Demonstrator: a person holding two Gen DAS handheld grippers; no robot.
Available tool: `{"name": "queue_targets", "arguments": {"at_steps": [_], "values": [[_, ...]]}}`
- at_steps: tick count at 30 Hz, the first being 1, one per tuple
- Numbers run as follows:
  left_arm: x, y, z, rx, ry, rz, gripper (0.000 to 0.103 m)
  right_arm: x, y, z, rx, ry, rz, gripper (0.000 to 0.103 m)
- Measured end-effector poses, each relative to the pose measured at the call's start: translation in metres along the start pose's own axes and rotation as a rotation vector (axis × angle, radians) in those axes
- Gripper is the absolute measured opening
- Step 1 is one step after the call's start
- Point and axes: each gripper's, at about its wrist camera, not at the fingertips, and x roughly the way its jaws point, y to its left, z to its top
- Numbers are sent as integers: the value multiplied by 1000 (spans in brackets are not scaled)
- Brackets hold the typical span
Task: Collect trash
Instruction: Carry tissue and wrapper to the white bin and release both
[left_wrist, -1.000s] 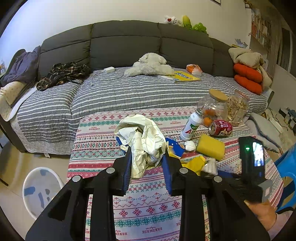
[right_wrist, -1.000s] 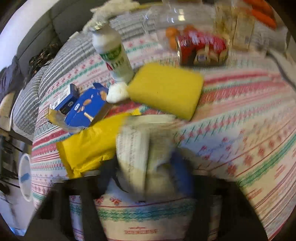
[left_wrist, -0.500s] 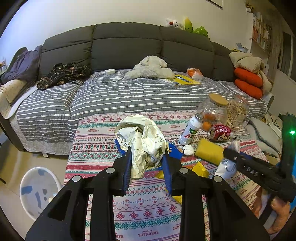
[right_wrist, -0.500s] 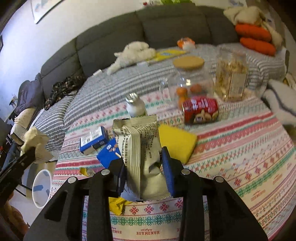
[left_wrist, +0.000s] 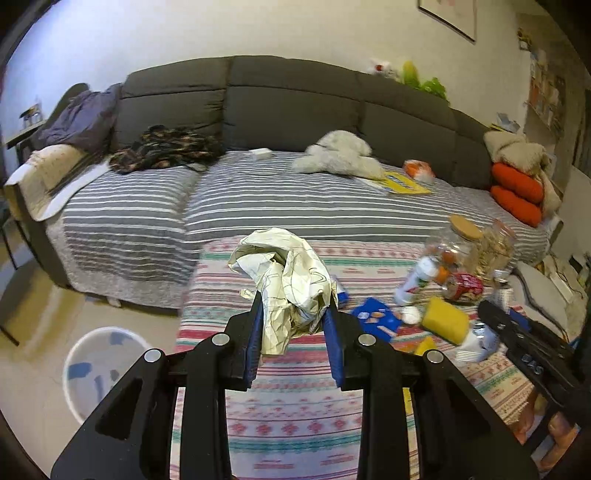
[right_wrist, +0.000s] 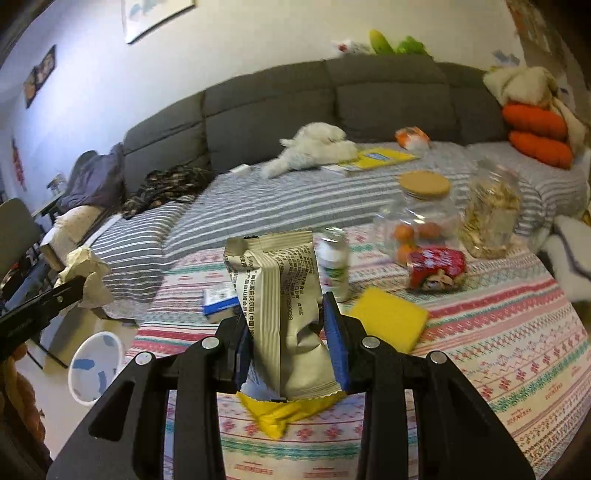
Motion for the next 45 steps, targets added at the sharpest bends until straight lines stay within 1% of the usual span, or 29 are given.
{"name": "queue_targets", "arguments": {"at_steps": [5, 8, 11, 14, 16, 20, 22, 23, 25, 27, 29, 30, 32, 35, 37, 39, 42, 43, 44, 45], "values": [[-3, 49, -5, -45, 31, 97, 28, -8, 40, -4, -85, -16, 63, 35], [-4, 81, -9, -73, 47, 161, 28, -9, 63, -7, -97, -13, 107, 35], [-6, 111, -11, -123, 60, 200, 28, -4, 87, -10, -109, 6, 149, 35], [-5, 141, -12, -184, 88, 222, 33, 1, 113, -14, -133, 15, 184, 35], [-3, 155, -14, -207, 117, 224, 42, 4, 133, -16, -153, 17, 210, 35], [3, 176, -20, -233, 164, 253, 51, 17, 169, -20, -175, 35, 249, 35], [5, 188, -22, -270, 189, 261, 63, 24, 185, -23, -181, 46, 266, 35], [4, 194, -22, -293, 193, 259, 64, 28, 195, -25, -183, 55, 277, 35], [-3, 209, -21, -348, 183, 248, 72, 38, 212, -29, -186, 77, 292, 35], [-10, 221, -21, -403, 172, 232, 75, 45, 225, -34, -191, 90, 299, 35], [-19, 237, -22, -482, 162, 203, 75, 54, 240, -38, -199, 105, 303, 36], [-22, 242, -22, -506, 157, 202, 75, 59, 248, -40, -202, 115, 308, 36], [-34, 253, -22, -548, 132, 223, 75, 67, 263, -43, -210, 130, 318, 36], [-53, 264, -20, -562, 81, 299, 75, 80, 289, -50, -232, 147, 335, 36], [-66, 271, -18, -575, 47, 332, 81, 85, 304, -55, -248, 152, 340, 36], [-78, 277, -17, -590, 15, 345, 81, 90, 321, -59, -259, 158, 348, 41], [-90, 282, -16, -590, -10, 361, 82, 94, 339, -64, -265, 154, 356, 55], [-93, 283, -16, -585, -18, 372, 82, 94, 343, -65, -265, 149, 353, 70], [-96, 284, -15, -581, -23, 382, 84, 94, 347, -66, -265, 140, 343, 82], [-98, 284, -15, -578, -28, 394, 90, 94, 349, -65, -265, 129, 328, 86]]}}
